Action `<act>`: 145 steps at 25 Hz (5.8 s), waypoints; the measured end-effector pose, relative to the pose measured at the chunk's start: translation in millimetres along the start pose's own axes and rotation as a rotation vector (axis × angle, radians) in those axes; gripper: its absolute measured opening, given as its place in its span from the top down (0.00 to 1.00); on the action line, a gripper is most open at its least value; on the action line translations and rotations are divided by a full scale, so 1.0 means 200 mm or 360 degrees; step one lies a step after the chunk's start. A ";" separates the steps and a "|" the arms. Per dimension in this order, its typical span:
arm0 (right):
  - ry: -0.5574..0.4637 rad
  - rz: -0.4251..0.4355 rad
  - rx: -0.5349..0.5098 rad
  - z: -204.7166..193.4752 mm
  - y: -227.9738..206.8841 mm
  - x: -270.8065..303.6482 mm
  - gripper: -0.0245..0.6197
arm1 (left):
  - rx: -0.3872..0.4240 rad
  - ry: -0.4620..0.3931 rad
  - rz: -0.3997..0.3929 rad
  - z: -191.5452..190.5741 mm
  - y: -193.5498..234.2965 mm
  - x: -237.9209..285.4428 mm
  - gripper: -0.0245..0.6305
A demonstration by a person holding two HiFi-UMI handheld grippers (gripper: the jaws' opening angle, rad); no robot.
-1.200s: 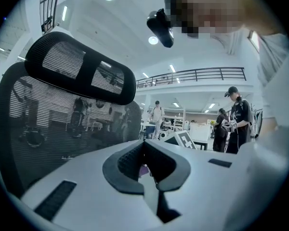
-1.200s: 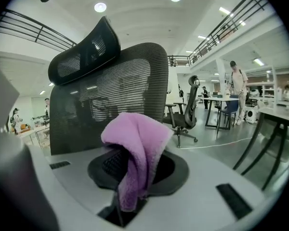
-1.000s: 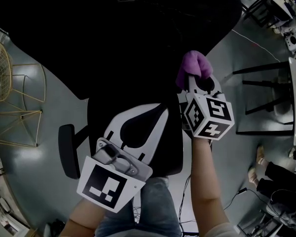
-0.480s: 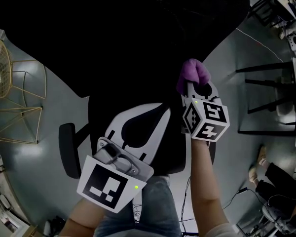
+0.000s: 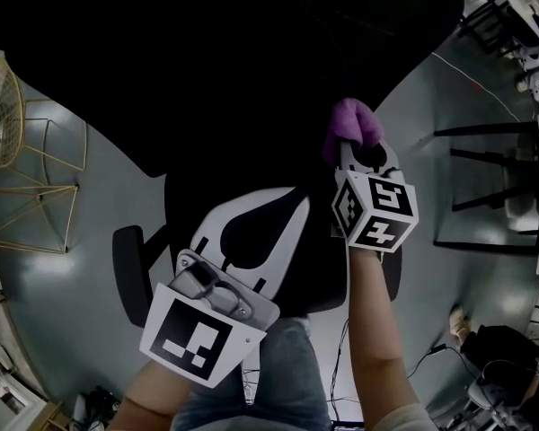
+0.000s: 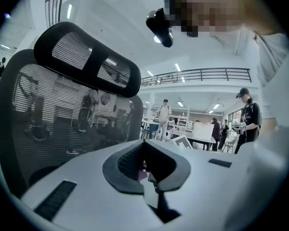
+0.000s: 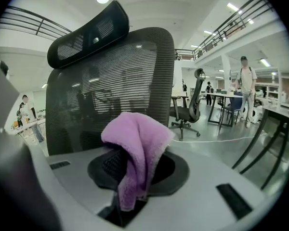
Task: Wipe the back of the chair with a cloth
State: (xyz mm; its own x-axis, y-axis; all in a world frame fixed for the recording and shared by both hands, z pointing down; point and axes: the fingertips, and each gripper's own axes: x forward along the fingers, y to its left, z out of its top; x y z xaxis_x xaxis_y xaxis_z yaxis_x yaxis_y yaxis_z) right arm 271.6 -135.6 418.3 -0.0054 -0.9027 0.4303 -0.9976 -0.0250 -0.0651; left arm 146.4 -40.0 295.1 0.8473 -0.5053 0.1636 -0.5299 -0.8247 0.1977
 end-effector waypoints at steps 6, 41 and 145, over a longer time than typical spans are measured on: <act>0.0008 0.0055 -0.0032 0.03 0.15 0.06 0.81 | -0.0004 -0.0011 0.0069 0.01 0.10 -0.09 0.94; 0.0044 0.0380 -0.0162 -0.04 1.18 0.15 0.81 | -0.0124 -0.0164 0.0537 -0.02 0.57 -0.88 0.94; 0.0103 0.0274 -0.0176 -0.27 0.77 0.17 0.81 | -0.0049 -0.0143 0.0797 -0.11 0.56 -0.65 0.94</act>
State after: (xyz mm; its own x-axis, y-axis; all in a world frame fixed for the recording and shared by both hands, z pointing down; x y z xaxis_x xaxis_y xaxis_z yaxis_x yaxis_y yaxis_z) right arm 114.6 -146.9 471.4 -0.1772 -0.8599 0.4787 -0.9831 0.1775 -0.0452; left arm -24.2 -60.1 316.1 0.4882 -0.8575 0.1624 -0.8714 -0.4687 0.1451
